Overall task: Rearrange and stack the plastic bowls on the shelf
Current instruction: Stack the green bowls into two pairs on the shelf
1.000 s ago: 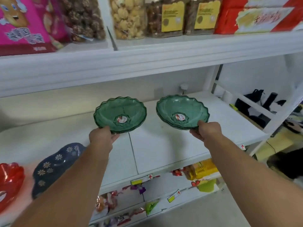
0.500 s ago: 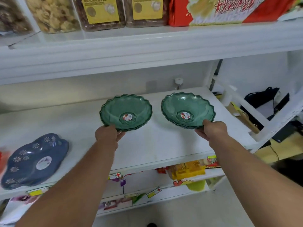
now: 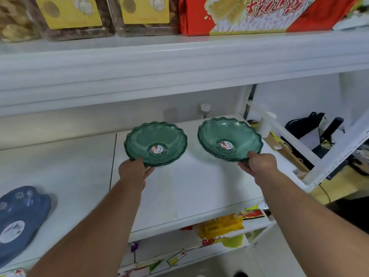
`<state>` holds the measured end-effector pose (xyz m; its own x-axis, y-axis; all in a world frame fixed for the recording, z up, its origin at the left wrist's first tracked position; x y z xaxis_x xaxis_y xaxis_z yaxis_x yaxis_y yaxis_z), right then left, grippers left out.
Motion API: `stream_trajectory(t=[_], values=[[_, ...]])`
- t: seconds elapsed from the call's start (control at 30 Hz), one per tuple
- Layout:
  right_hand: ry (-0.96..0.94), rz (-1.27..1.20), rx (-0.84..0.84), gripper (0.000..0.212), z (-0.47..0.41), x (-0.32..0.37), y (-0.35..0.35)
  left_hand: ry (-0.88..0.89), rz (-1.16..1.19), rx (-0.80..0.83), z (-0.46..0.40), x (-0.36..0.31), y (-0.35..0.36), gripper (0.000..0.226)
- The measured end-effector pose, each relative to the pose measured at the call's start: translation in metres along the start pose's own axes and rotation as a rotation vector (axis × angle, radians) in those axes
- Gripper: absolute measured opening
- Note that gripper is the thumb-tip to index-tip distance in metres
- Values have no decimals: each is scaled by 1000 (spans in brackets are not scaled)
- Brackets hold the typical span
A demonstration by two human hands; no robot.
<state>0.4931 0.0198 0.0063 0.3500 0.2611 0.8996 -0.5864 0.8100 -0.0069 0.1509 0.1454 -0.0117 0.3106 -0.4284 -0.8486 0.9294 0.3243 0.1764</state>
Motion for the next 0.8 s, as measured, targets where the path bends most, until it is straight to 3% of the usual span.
stream_trajectory(t=[0.33,0.8], values=[[13,51,63,13,-68,10,12,-5,48,-61,-16,18,41,32],[36,81,142,18,-136,21,28,8,82,-145,-40,34,74,20]])
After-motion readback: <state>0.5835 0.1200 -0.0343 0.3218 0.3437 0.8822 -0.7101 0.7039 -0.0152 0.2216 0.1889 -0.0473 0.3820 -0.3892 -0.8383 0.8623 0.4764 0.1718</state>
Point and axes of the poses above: each hand's wrist, its own z-axis away from the middle knuckle, its own y-axis out of the palm, x = y × z, the point moved 3 cm from there along -z, towards the middle knuckle, and after that the axes turned 1 degree about -z, right-handed, at the moved point
